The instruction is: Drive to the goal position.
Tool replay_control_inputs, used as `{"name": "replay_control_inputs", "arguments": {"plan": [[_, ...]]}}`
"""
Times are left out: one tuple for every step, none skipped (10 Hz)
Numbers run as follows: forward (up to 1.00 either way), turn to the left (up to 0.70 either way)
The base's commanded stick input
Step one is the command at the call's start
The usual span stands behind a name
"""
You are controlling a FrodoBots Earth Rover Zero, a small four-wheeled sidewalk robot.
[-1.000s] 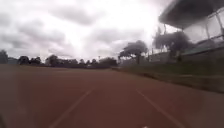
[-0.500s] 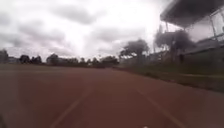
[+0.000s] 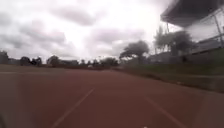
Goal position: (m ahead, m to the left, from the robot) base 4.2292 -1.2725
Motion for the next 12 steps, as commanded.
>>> {"name": "replay_control_inputs", "arguments": {"plan": [[0.7,0.0],[0.7,0.0],[0.7,0.0],[0.7,0.0],[0.7,0.0],[0.7,0.0],[0.7,0.0],[0.7,0.0],[0.7,0.0],[0.7,0.0],[0.7,0.0],[0.7,0.0]]}}
